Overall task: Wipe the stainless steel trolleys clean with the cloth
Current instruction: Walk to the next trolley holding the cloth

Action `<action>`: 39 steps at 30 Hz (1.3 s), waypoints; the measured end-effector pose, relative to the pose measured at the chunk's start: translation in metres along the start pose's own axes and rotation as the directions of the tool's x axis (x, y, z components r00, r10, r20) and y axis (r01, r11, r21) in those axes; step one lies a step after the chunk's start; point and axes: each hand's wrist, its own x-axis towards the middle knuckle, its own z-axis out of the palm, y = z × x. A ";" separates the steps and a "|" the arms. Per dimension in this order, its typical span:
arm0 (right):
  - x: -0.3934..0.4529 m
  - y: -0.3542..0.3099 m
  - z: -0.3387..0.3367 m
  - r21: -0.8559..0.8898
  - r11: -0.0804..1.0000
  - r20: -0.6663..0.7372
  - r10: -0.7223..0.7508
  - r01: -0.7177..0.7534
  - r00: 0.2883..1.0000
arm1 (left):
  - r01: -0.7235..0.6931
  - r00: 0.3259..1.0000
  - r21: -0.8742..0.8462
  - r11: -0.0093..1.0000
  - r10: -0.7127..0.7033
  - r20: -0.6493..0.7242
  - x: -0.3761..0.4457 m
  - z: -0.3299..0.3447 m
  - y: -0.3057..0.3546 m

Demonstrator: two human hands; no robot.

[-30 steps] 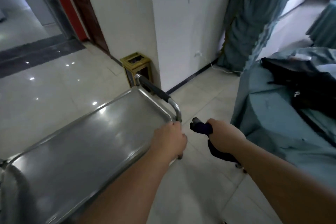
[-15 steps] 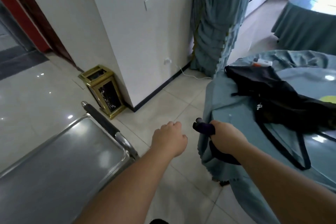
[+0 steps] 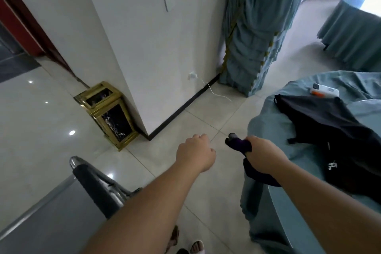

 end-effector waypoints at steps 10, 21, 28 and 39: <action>0.196 -0.072 -0.016 -0.177 0.977 0.107 -0.102 0.120 0.989 | 0.216 0.975 -0.069 0.974 -0.219 -0.041 0.115 -0.040 -0.091; 0.400 -0.247 -0.018 -0.241 0.752 0.345 -0.524 0.613 0.779 | 0.633 0.710 -0.360 0.685 -0.699 -0.082 0.190 -0.091 -0.199; 0.434 -0.378 0.018 -0.201 0.547 0.502 -0.655 0.813 0.565 | 0.783 0.509 -0.419 0.459 -0.861 0.009 0.188 -0.097 -0.274; 0.485 -0.619 0.070 -0.149 0.401 0.541 -0.732 0.904 0.414 | 0.843 0.382 -0.431 0.323 -0.923 0.054 0.220 -0.156 -0.475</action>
